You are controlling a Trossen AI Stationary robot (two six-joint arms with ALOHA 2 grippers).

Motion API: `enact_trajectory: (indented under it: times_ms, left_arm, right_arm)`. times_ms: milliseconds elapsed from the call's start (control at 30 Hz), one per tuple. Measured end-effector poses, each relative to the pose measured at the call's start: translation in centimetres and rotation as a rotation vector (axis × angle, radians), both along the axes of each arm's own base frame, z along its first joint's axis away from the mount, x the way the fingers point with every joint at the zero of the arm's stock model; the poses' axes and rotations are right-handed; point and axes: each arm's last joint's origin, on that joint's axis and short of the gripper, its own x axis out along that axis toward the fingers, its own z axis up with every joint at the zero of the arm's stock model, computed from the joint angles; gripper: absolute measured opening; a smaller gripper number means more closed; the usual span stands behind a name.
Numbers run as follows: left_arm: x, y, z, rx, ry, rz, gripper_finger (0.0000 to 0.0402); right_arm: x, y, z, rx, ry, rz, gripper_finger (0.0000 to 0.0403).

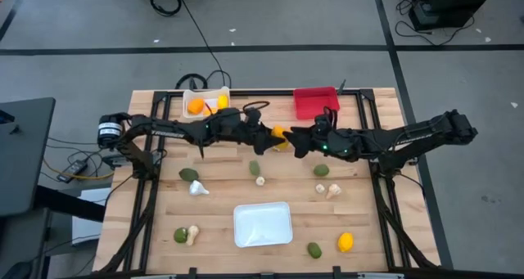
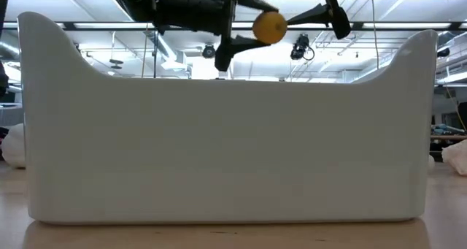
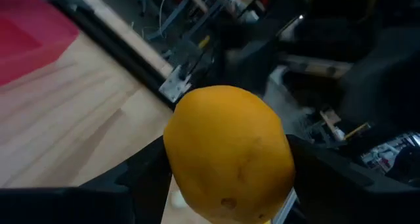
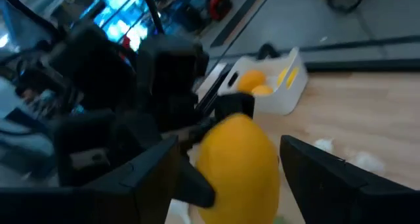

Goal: Sort produce into baskets
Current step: Put the yellow lemon into the top white bin

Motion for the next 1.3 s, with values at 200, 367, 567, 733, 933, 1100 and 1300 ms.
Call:
enact_trajectory:
  times_ms: [200,367,567,733,933,1100,1300]
  left_arm:
    - [-2.1,4.1,-0.6,0.010,0.173,0.077,0.0275]
    - [-5.4,8.9,-1.5,0.022,0.363,0.231,0.0275]
    - [-9.4,13.4,-3.1,0.032,0.595,0.398,0.0275]
    - [-11.9,15.8,-3.6,0.043,0.696,0.499,0.0275]
    - [-14.0,17.6,-3.8,-0.008,0.725,0.602,0.0279]
    - [-15.4,17.6,-4.6,-0.028,0.876,0.639,0.0280]
    - [-15.6,17.5,-4.8,0.024,0.935,0.604,0.0282]
  right_arm:
    - [0.1,-1.0,0.0,-0.003,0.004,-0.042,0.0271]
    - [0.1,-2.0,-0.5,0.008,0.056,-0.019,0.0268]
    - [-0.1,-3.1,-1.1,0.044,0.120,0.024,0.0268]
    - [-0.4,-3.5,-1.7,0.056,0.191,0.027,0.0268]
    - [-0.5,-4.2,-1.9,0.003,0.246,0.043,0.0268]
    - [-0.6,-4.9,-1.9,-0.008,0.256,0.029,0.0268]
    - [-0.6,-5.9,-1.9,-0.044,0.292,0.092,0.0277]
